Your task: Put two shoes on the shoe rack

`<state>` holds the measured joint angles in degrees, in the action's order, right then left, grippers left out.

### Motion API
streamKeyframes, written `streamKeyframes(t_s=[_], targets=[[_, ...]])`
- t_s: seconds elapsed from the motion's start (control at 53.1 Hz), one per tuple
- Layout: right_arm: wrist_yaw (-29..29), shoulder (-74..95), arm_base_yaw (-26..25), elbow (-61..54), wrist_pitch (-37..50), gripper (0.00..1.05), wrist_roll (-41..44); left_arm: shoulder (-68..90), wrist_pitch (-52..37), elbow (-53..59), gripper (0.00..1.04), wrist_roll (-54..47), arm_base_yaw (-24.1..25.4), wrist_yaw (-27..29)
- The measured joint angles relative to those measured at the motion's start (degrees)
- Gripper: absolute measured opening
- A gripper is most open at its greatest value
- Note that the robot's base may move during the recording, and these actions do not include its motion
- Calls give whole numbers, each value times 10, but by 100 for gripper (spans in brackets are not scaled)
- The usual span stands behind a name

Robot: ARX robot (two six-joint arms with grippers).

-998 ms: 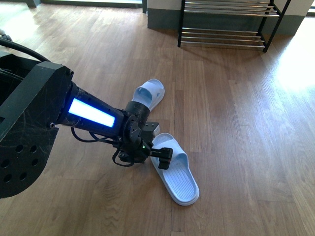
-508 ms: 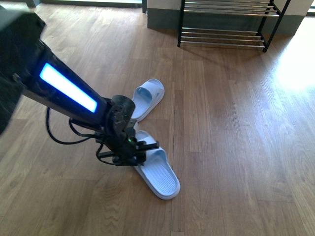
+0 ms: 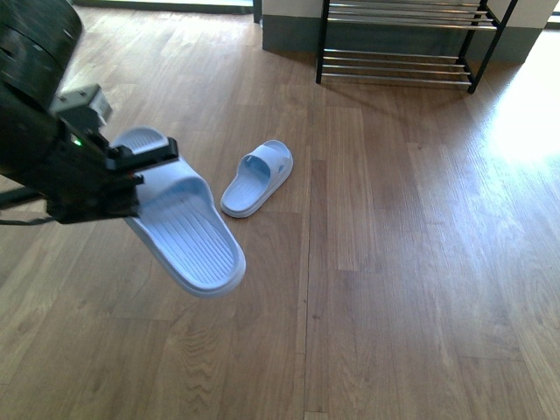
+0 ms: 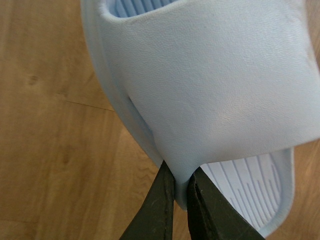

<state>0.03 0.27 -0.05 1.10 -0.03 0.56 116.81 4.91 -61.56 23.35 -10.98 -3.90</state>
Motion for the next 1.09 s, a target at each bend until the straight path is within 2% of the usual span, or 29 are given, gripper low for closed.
streamKeyframes(t_s=[0.151, 0.245, 0.395, 0.49, 0.603, 0.678, 0.828, 1.092], targets=[[0, 0, 0, 0, 0, 96, 0, -124, 23, 54, 3, -10, -12, 45], [0, 0, 0, 0, 0, 96, 0, -210, 47, 86, 3, -21, -37, 89], [0, 0, 0, 0, 0, 96, 0, -358, 73, 149, 3, -36, -72, 194], [0, 0, 0, 0, 0, 96, 0, -452, 68, 189, 3, -43, -78, 278], [0, 0, 0, 0, 0, 96, 0, -558, 53, 243, 3, -59, -109, 376], [0, 0, 0, 0, 0, 96, 0, -596, 50, 263, 3, -63, -132, 413], [0, 0, 0, 0, 0, 96, 0, -652, -25, 317, 3, -101, -196, 504], [0, 0, 0, 0, 0, 96, 0, -664, -33, 327, 3, -118, -210, 513]])
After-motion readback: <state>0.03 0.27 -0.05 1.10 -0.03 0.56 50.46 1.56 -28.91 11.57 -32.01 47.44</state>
